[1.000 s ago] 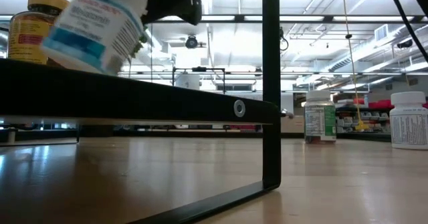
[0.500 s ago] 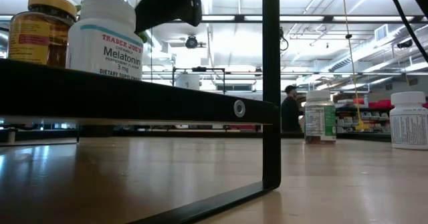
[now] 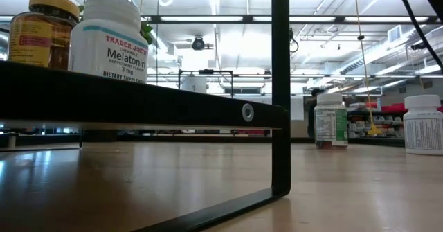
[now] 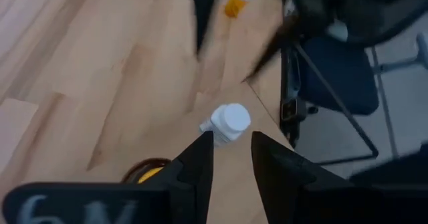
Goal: Pick and place medicine bottles onto shelf by color
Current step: Put the top white pill bottle on the shelf
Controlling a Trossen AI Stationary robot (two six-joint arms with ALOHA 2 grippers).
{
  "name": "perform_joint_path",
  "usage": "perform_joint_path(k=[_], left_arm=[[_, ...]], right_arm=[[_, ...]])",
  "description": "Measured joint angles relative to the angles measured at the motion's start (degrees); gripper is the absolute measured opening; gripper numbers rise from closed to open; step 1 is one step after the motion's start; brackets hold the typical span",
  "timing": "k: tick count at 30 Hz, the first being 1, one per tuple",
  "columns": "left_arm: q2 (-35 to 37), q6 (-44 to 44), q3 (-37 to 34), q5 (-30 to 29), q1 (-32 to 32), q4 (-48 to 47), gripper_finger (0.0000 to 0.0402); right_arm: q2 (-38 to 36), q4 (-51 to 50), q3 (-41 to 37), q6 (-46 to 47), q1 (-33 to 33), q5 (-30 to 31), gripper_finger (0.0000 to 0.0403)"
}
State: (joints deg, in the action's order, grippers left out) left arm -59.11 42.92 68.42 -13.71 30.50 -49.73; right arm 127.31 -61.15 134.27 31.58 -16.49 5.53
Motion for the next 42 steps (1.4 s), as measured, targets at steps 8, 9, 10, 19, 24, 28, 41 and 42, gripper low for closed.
perform_joint_path(k=[8, 9, 10, 19, 24, 28, 41, 42], left_arm=[[-0.8, -4.6, 0.0, -1.5, 0.1, 2.9, 0.0109], [-1.3, -4.9, 0.0, -1.7, -0.3, 4.0, 0.0113], [-1.8, -5.1, 0.0, -1.7, -0.8, 5.1, 0.012], [-11.1, 3.7, 0.0, -1.4, -3.3, 9.7, 0.0272], [-16.5, 6.9, 0.0, -1.1, -3.7, 16.1, 0.0328], [-21.9, 9.0, 0.8, -1.0, -4.0, 21.0, 0.0334], [-42.1, 10.6, 31.7, 2.0, -4.2, -15.5, 0.0305], [-43.3, 11.3, 33.1, 3.3, -4.3, -16.5, 0.0305]], right_arm=[[-7.4, -7.2, 0.3, -4.4, 4.9, 19.8, 0.027], [-8.2, -8.3, 0.3, -5.2, 6.0, 22.5, 0.027], [-9.3, -8.8, 0.3, -6.0, 7.1, 24.6, 0.027], [-17.8, -9.6, 0.3, -14.4, 19.7, 28.7, 0.027], [-20.2, -9.6, 0.3, -18.1, 26.1, 25.0, 0.027], [-20.3, -9.7, 0.3, -20.0, 30.0, 21.7, 0.027], [-18.9, -14.9, 0.2, -25.4, 34.7, 16.4, 0.027], [-18.9, -15.1, 0.2, -25.4, 34.8, 16.4, 0.027]])
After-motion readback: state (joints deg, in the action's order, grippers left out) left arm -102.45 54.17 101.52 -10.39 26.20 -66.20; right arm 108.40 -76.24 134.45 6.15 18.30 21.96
